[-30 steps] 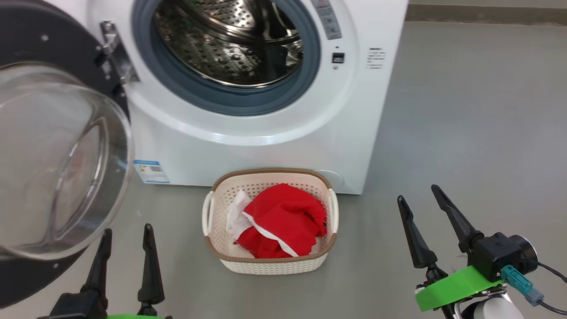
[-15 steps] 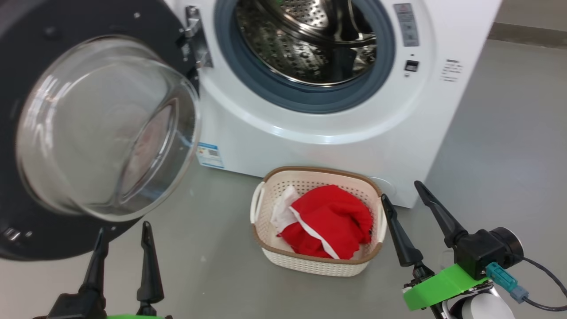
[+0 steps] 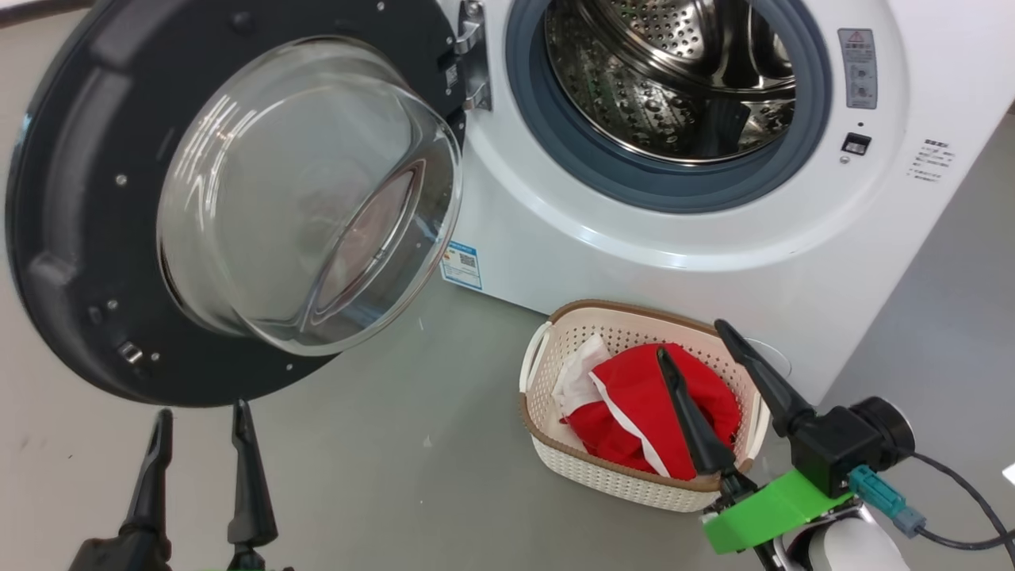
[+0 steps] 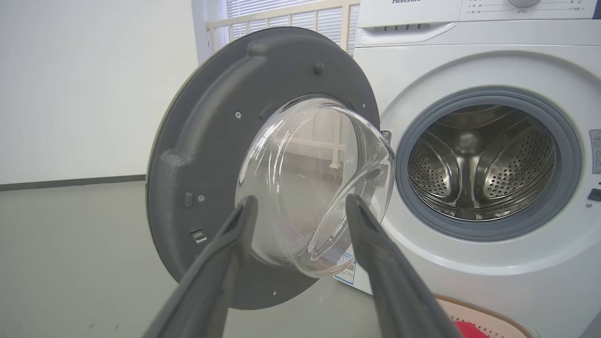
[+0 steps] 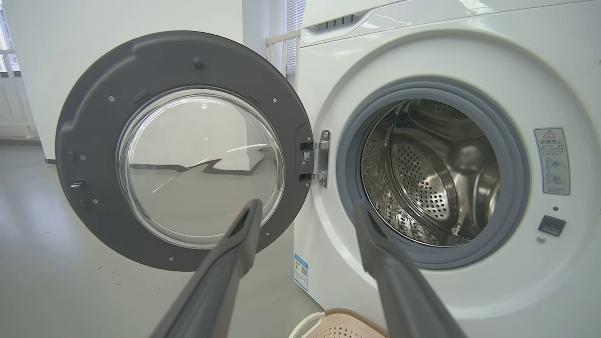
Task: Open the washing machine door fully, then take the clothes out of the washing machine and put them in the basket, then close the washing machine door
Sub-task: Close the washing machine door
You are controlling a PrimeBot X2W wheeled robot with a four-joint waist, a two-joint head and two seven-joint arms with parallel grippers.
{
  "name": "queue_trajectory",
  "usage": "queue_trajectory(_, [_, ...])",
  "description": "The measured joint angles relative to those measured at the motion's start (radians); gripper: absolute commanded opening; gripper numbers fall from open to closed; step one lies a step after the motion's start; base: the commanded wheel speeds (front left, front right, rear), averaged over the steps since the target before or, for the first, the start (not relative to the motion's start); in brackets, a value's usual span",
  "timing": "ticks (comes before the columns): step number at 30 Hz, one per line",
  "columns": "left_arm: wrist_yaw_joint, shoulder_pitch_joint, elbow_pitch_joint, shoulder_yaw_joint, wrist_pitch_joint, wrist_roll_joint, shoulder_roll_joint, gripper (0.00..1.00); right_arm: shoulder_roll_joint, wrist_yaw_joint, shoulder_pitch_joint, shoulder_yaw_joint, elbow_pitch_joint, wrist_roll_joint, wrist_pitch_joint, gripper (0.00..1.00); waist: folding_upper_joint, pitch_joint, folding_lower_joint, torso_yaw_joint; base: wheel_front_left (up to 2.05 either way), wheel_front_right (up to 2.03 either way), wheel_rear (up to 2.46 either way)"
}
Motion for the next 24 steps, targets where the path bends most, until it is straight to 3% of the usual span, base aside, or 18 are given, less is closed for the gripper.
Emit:
queue_trajectory(8, [0.014,0.017,-0.007,0.006,-0.019,-0.002,0.0,1.0,-0.001,0.0,-0.019,0.012,0.015,0.0,0.0,1.0,0.0,0.013,-0.0001,0.007,0.0,0.0,0.0])
queue_trajectory(9, [0.015,0.017,-0.007,0.008,-0.022,-0.003,0.0,0.4,-0.001,0.0,-0.019,0.011,0.016,0.0,0.0,1.0,0.0,0.013,0.0,0.007,0.0,0.0,0.0])
queue_trajectory(10, [0.015,0.017,-0.007,0.009,-0.032,-0.007,-0.001,0.0,-0.001,0.0,-0.019,0.008,0.016,0.0,0.0,1.0,0.0,0.013,0.0,0.006,0.0,0.0,0.0])
queue_trajectory(17, [0.012,-0.008,-0.007,0.056,-0.081,-0.057,-0.001,0.0,-0.001,0.0,-0.017,-0.012,0.016,0.0,0.0,1.0,0.0,0.013,-0.0001,-0.001,0.0,0.0,0.0])
queue_trajectory(24, [-0.033,-0.139,-0.006,0.161,-0.11,-0.166,0.027,0.0,-0.002,0.0,-0.016,-0.023,0.02,0.0,0.0,1.0,0.0,0.016,0.0,-0.017,0.0,0.0,0.0])
